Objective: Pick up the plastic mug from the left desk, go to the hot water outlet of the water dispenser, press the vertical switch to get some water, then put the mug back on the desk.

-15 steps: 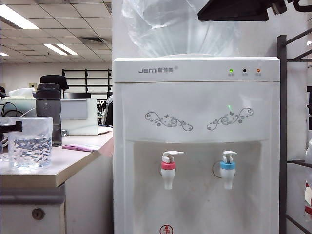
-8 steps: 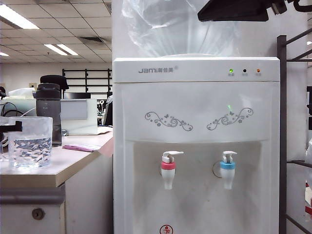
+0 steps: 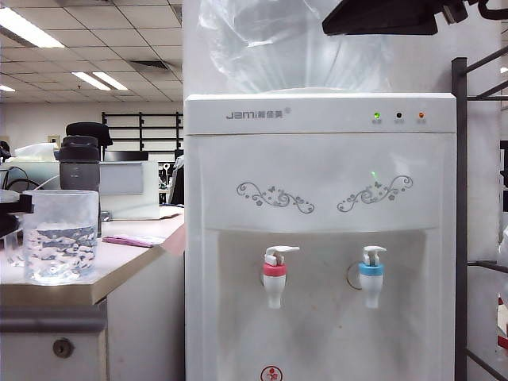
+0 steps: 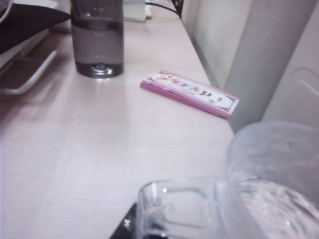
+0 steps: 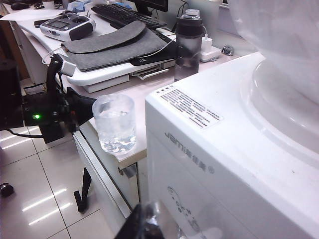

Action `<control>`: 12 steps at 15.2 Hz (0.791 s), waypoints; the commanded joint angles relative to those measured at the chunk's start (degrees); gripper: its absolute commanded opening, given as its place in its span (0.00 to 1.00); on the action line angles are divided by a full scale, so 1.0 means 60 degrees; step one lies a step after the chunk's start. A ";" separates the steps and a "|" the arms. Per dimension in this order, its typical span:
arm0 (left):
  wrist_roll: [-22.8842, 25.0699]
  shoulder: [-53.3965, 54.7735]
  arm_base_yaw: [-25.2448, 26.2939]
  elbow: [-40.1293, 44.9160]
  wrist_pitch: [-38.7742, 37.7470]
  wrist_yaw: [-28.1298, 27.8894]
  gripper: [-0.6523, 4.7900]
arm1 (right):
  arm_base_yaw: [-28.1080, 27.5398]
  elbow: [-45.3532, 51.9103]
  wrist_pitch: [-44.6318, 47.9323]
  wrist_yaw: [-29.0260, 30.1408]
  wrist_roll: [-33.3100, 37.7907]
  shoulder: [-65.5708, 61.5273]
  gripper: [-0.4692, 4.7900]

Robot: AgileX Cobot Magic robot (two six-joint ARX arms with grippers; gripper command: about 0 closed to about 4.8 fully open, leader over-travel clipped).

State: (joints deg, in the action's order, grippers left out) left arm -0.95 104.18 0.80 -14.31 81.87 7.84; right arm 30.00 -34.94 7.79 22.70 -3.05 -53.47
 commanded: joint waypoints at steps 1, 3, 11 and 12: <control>0.0062 -0.0229 -0.0007 0.0106 0.0229 0.0688 0.11 | 0.0007 -0.0040 0.0095 0.0022 0.0000 0.0018 0.08; 0.0087 -0.0291 -0.0007 0.0277 0.0233 0.1100 0.11 | 0.0007 -0.0040 0.0095 0.0022 0.0000 0.0018 0.08; 0.0087 -0.0412 -0.0007 0.0539 0.0237 0.2637 0.11 | 0.0007 -0.0040 0.0095 0.0022 -0.0004 0.0018 0.08; 0.0087 -0.0477 -0.0007 0.0605 0.0237 0.2783 0.11 | 0.0007 -0.0040 0.0095 0.0022 0.0000 0.0018 0.08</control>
State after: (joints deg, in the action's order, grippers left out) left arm -0.01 101.93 0.80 -10.72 81.06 23.11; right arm 30.00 -34.94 7.79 22.72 -3.05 -53.47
